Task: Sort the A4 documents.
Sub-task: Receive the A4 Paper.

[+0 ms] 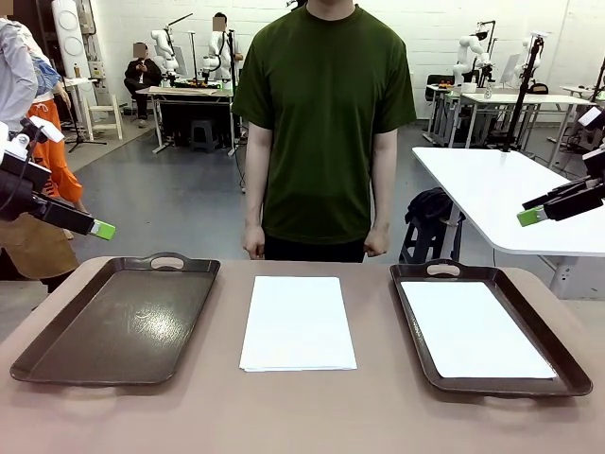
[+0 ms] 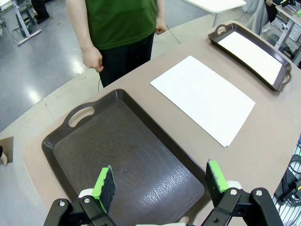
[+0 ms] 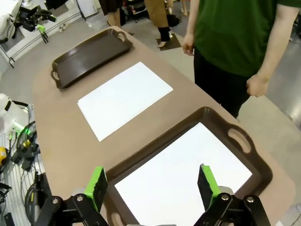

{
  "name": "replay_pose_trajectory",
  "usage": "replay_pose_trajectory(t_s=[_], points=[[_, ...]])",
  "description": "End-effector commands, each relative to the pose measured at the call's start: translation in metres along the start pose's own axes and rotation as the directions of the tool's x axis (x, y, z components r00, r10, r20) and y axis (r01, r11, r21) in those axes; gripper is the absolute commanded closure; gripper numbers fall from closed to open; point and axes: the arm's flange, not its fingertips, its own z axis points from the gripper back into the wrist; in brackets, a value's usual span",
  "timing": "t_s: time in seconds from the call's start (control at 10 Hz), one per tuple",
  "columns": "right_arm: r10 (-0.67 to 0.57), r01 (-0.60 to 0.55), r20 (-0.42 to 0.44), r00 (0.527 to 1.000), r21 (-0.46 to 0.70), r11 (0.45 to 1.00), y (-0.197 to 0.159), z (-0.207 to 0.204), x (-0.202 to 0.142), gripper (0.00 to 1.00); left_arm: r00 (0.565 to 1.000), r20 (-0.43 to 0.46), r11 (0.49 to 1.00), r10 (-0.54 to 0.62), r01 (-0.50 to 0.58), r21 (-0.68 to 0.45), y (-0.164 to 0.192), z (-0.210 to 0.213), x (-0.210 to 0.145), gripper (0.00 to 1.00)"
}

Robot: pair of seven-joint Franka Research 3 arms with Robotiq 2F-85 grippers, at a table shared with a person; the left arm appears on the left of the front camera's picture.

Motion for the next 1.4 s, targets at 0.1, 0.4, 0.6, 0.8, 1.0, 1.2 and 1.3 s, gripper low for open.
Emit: replay_pose_trajectory(t_s=[0.1,0.4,0.6,0.8,1.0,1.2,1.3], points=[[-0.021,0.020,0.016,1.000,0.061,0.998,-0.0049,0.0021,-0.0006,0.00,1.000,0.006,1.000,-0.009,0.009,-0.012,0.0029,-0.0002,-0.0021,0.00],[-0.004,0.004,-0.003,1.000,0.005,1.000,-0.0011,-0.0020,-0.0016,0.00,1.000,0.006,1.000,-0.009,0.009,-0.012,0.0029,-0.0002,-0.0021,0.00],[-0.004,0.004,-0.003,1.000,0.005,1.000,-0.0011,-0.0020,-0.0016,0.00,1.000,0.006,1.000,-0.009,0.009,-0.012,0.0029,-0.0002,-0.0021,0.00],[-0.004,0.004,-0.003,1.000,0.005,1.000,-0.0011,-0.0020,-0.0016,0.00,1.000,0.006,1.000,-0.009,0.009,-0.012,0.0029,-0.0002,-0.0021,0.00],[-0.004,0.004,-0.003,1.000,0.005,1.000,-0.0011,-0.0020,-0.0016,0.00,1.000,0.006,1.000,-0.009,0.009,-0.012,0.0029,-0.0002,-0.0021,0.00],[-0.004,0.004,-0.003,1.000,0.005,1.000,-0.0011,-0.0020,-0.0016,0.00,1.000,0.006,1.000,-0.009,0.009,-0.012,0.0029,-0.0002,-0.0021,0.00],[-0.004,0.004,-0.003,1.000,0.005,1.000,-0.0011,-0.0020,-0.0016,0.00,1.000,0.006,1.000,-0.009,0.009,-0.012,0.0029,-0.0002,-0.0021,0.00]])
